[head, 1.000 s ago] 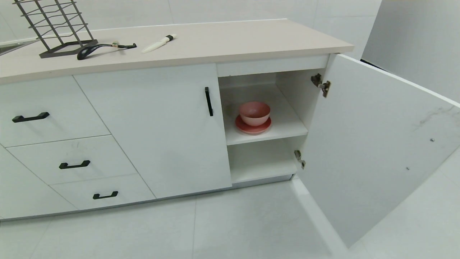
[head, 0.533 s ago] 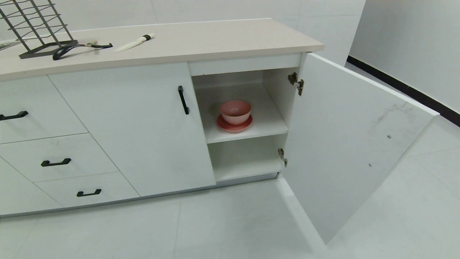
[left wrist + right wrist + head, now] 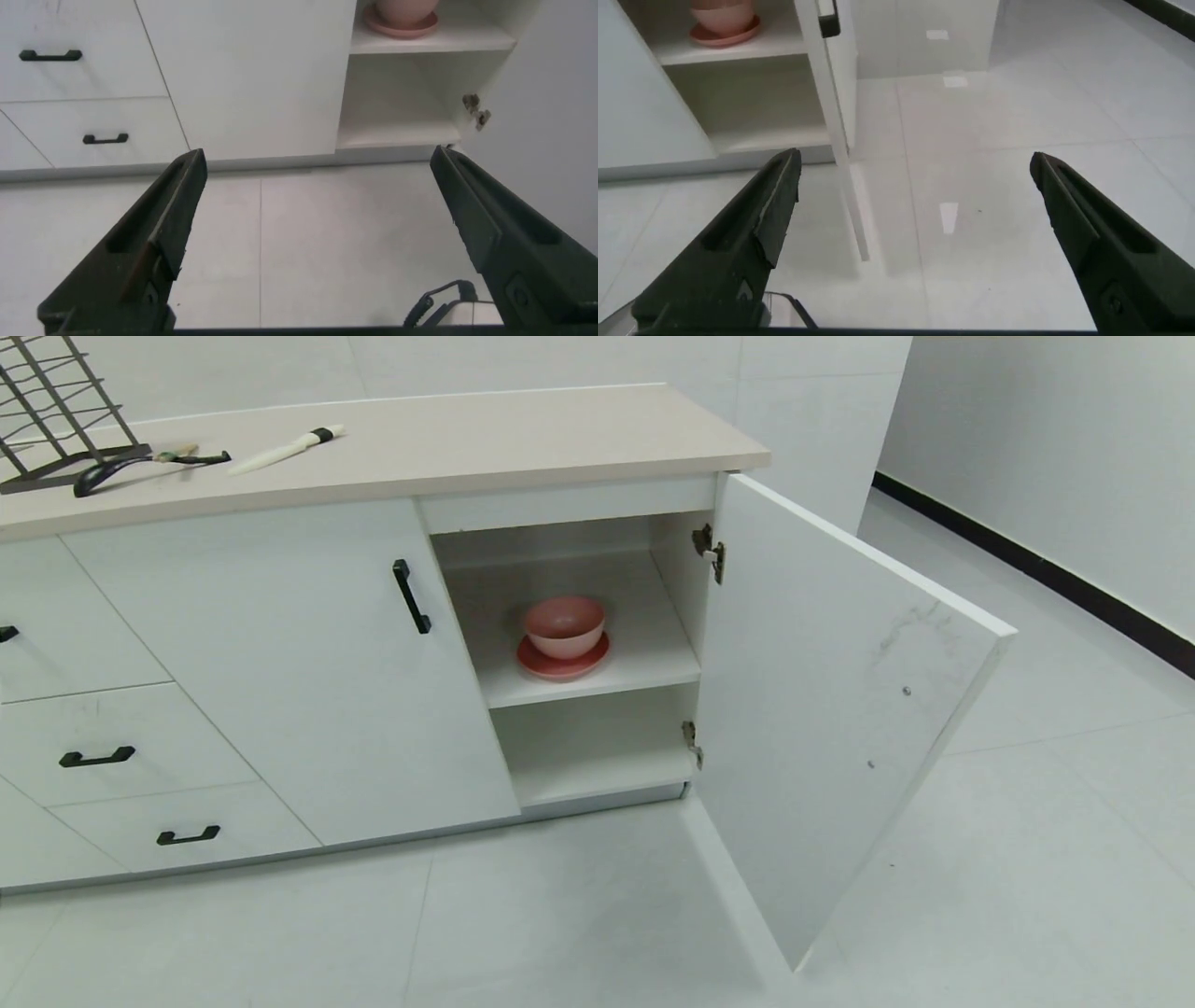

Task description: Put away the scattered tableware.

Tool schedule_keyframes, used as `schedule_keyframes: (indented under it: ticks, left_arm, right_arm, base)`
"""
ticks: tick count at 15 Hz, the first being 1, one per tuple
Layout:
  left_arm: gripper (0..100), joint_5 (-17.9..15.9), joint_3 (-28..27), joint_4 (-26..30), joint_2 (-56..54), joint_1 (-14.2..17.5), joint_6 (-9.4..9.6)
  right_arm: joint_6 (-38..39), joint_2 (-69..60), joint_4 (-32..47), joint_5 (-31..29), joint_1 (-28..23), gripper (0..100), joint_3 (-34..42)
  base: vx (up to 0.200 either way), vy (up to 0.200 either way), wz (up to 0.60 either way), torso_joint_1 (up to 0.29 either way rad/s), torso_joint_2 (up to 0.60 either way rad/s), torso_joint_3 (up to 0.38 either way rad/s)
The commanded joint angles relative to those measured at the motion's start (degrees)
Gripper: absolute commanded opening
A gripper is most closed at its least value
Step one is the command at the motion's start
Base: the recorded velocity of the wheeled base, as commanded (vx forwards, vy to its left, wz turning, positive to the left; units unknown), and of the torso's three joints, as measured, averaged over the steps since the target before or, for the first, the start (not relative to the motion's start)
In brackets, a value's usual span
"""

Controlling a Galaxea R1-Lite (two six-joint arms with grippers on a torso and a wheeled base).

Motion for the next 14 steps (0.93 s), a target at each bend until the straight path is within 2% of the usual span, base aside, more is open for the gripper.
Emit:
schedule_keyframes:
  ticks: [1,4,6,7,10,11,13,14]
  left_arm:
    - [100,0.0,0.0,0.0,0.0,0.0,-0.07]
    - [100,0.0,0.0,0.0,0.0,0.0,-0.07]
    - [100,0.0,0.0,0.0,0.0,0.0,-0.07]
    - [100,0.0,0.0,0.0,0.0,0.0,-0.07]
    - [100,0.0,0.0,0.0,0.0,0.0,0.99]
    - [100,0.0,0.0,0.0,0.0,0.0,0.73]
    - [100,0.0,0.0,0.0,0.0,0.0,0.9]
    - [100,0.0,0.0,0.1,0.0,0.0,1.34]
  right_arm:
    - [-0.2,0.2,0.0,0.1,0.0,100,0.0]
    - [0.1,0.2,-0.1,-0.4,0.0,100,0.0]
    - [-3.1,0.2,0.4,-0.5,0.0,100,0.0]
    - [-4.1,0.2,0.5,-0.3,0.0,0,0.0]
    - [-4.3,0.2,0.5,0.4,0.0,0,0.0]
    - [-4.4,0.2,0.7,-0.2,0.0,0,0.1]
    - [-3.8,0.2,-7.1,-0.8,0.0,0,-0.4]
    - [-4.1,1.7,-8.0,-0.9,-0.3,0,-2.2]
  base:
    - [0.0,0.0,0.0,0.0,0.0,0.0]
    - [0.0,0.0,0.0,0.0,0.0,0.0]
    - [0.0,0.0,0.0,0.0,0.0,0.0]
    - [0.0,0.0,0.0,0.0,0.0,0.0]
    - [0.0,0.0,0.0,0.0,0.0,0.0]
    - [0.0,0.0,0.0,0.0,0.0,0.0]
    - [0.0,0.0,0.0,0.0,0.0,0.0]
    - [0.0,0.0,0.0,0.0,0.0,0.0]
